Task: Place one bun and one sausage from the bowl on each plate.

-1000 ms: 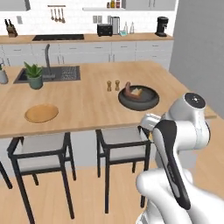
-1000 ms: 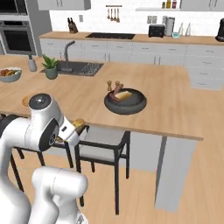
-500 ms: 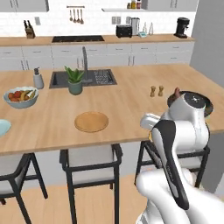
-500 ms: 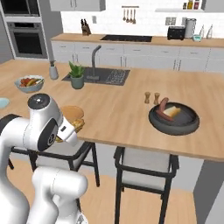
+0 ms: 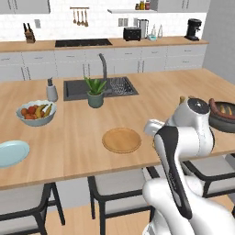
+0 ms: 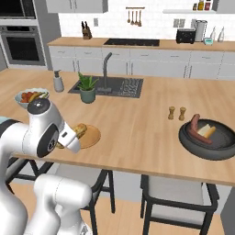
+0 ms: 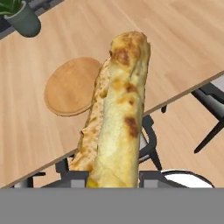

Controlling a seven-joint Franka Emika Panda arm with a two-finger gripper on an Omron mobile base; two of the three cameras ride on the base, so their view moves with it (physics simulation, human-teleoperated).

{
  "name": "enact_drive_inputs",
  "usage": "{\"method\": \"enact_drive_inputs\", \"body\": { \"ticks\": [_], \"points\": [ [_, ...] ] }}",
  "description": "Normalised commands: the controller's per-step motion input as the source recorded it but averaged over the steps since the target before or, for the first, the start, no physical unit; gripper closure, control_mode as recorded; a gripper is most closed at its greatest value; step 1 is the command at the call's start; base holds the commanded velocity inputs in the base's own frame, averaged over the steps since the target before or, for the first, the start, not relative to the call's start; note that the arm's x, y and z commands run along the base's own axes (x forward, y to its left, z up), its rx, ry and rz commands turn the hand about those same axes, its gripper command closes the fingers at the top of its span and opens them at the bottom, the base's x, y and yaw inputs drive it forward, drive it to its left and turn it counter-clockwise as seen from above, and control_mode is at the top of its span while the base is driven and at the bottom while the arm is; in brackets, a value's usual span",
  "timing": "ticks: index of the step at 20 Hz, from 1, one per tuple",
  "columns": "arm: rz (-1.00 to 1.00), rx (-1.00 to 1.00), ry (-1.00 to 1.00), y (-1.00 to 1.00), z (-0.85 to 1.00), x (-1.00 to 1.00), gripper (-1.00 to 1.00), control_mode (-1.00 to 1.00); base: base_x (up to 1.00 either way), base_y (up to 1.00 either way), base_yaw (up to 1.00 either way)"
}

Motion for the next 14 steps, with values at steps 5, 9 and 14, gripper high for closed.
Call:
{"method": "enact_drive_inputs", "body": {
  "ticks": [5,9,14],
  "points": [
    [-0.06,-0.02,0.01,0.44,-0.41,0.86,1.00,-1.00,0.00,0.00,0.00],
    [0.00,0.00,0.06,0.45,-0.32,0.97,1.00,-1.00,0.00,0.00,0.00],
    [0.00,0.03,0.19,0.42,-0.43,0.89,1.00,-1.00,0.00,0.00,0.00]
  ]
}}
